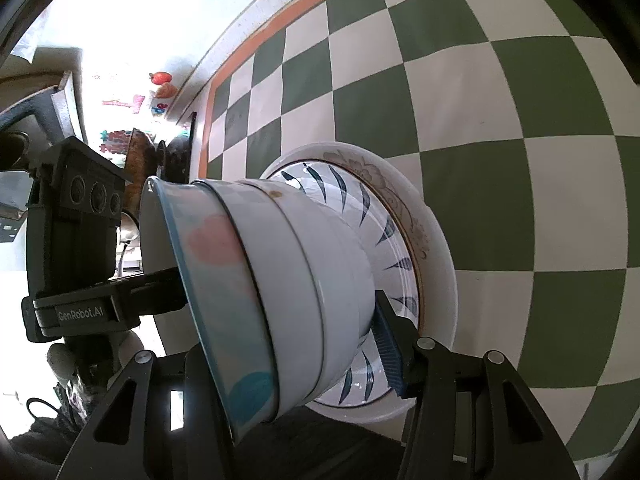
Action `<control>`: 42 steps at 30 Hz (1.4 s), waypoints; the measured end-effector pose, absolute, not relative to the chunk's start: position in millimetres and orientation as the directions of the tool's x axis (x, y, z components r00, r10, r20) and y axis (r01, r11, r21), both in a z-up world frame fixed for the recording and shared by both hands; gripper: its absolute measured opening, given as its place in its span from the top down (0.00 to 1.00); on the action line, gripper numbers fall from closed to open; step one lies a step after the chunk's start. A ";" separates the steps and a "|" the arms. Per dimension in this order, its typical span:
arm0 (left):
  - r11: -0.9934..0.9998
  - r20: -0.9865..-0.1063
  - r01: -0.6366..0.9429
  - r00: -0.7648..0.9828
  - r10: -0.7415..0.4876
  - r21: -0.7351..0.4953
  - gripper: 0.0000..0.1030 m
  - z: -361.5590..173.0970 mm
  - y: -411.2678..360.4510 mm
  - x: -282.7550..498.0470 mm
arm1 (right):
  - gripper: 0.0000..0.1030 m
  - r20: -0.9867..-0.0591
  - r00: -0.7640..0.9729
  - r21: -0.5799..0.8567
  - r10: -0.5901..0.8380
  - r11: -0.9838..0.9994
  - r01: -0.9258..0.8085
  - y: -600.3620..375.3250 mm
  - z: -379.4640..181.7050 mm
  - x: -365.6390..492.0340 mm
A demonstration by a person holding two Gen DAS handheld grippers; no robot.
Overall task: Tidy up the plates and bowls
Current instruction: 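Carry the bowl stack with both tools and lower it onto the plate stack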
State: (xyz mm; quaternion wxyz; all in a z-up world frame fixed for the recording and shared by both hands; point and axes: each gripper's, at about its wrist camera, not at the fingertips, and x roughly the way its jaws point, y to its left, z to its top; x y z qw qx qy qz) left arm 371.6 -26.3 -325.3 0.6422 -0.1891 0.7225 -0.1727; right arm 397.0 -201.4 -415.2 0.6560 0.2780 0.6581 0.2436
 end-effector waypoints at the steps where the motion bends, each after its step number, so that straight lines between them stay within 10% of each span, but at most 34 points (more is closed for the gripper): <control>1: 0.870 -0.863 -0.053 -0.106 -0.493 -0.491 0.51 -326.7 -25.2 371.9 | 0.48 -0.730 0.012 0.683 0.683 0.729 0.049 -199.4 -417.3 398.0; 42: 0.950 -0.948 0.097 0.087 -0.307 -0.298 0.51 -269.0 -2.0 348.8 | 0.47 -0.838 0.054 0.545 0.544 0.838 0.015 -177.0 -378.4 388.7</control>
